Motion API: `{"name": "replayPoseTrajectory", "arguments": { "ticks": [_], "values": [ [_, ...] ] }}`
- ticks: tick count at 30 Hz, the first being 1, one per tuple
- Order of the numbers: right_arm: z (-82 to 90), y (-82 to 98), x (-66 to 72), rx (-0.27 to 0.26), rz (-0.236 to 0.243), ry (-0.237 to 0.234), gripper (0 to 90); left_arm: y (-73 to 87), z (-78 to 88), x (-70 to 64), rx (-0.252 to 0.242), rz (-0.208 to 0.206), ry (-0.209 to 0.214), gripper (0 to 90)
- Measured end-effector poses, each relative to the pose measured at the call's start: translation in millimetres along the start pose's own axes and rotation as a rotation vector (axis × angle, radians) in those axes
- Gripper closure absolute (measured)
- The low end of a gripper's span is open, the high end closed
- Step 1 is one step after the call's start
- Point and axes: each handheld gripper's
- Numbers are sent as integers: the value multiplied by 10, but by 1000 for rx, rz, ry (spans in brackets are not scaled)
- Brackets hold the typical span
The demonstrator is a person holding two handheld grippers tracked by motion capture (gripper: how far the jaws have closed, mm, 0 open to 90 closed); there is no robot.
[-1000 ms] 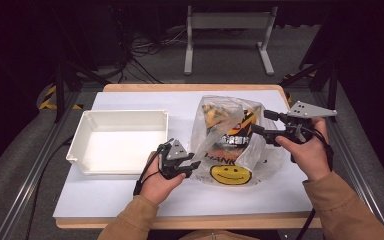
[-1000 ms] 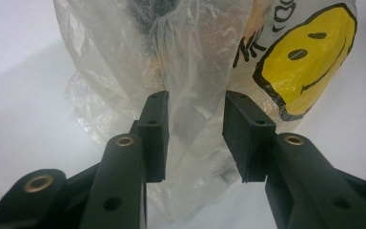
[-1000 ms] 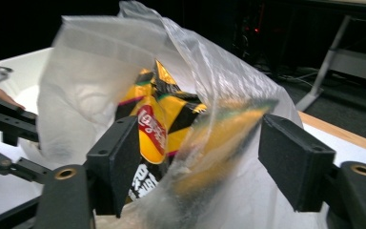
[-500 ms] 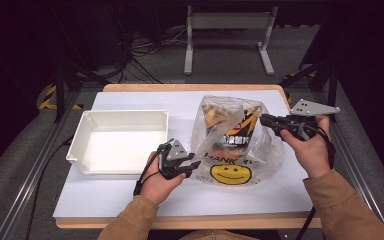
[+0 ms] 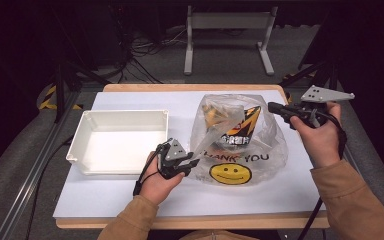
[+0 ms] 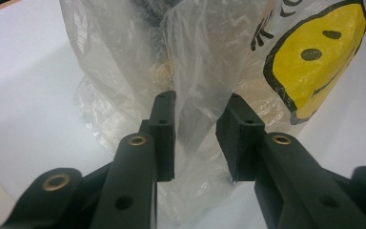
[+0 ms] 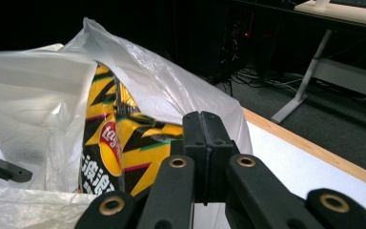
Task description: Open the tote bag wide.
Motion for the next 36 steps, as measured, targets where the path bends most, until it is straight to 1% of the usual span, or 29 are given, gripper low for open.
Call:
{"name": "replayPoseTrajectory", "arguments": {
  "ticks": [4, 6, 7, 10, 11, 12, 13, 14, 15, 16, 17, 18, 19, 22, 25, 27, 30, 32, 33, 34, 36],
  "values": [
    [-7, -59, -75, -5, -13, -9, 900, 0, 5, 4, -6, 0, -7, 671],
    [-23, -72, -119, 3, -23, -10, 900, 1, 7, 8, -5, 1, -9, 676],
    [-23, -72, -119, 3, -23, -10, 900, 1, 7, 8, -5, 1, -9, 675],
    [-67, -67, -193, 14, -41, -8, 900, 4, 12, 10, -9, 5, -11, 681],
    [-70, -49, -197, 12, -51, -12, 900, 3, 17, 10, -12, 6, -12, 683],
    [-66, -41, -186, 12, -53, -16, 882, 3, 17, 12, -13, 5, -13, 683],
    [-63, -33, -164, 10, -56, -28, 803, 4, 16, 14, -12, 5, -13, 684],
    [-64, -25, -131, 9, -64, -43, 756, 4, 13, 14, -11, 5, -12, 684],
    [-64, -25, -131, 9, -64, -43, 756, 4, 13, 14, -11, 5, -12, 684],
    [-65, -17, -94, 10, -63, -53, 690, 5, 9, 10, -10, 6, -11, 684],
    [-65, -5, -43, 10, -59, -56, 600, 5, 6, 7, -9, 3, -10, 680],
    [-64, 6, -4, 12, -57, -55, 533, 5, 6, 4, -9, 3, -11, 679],
    [-71, 19, 31, 18, -62, -59, 490, 3, 8, 1, -11, 4, -11, 679],
    [-94, 62, 119, 28, -78, -53, 410, 0, 12, -2, -13, 6, -12, 680],
    [-160, 124, 165, 62, -74, -26, 377, 0, 12, -2, -13, 5, -11, 680],
    [-218, 174, 159, 81, -81, -4, 374, 1, 15, 0, -13, 3, -11, 680],
    [-249, 204, 147, 90, -87, 1, 392, 4, 16, 5, -14, 5, -11, 680],
    [-244, 213, 138, 124, -53, 12, 570, 5, 14, 6, -12, 4, -9, 681],
    [-235, 209, 135, 122, -37, 26, 619, 6, 11, 3, -12, 4, -6, 682],
    [-221, 200, 126, 120, -24, 32, 702, 6, 8, -1, -11, 2, -5, 683],
    [-183, 170, 97, 104, -13, 47, 804, 4, -2, -10, -9, -1, -2, 686]
  ]
}}
Point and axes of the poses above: each handheld gripper's, and its own axes: z roughly backward along the jaws, y roughly out of its underside, x roughly to its left, and after that the axes turned 8 degrees about -z, right-handed
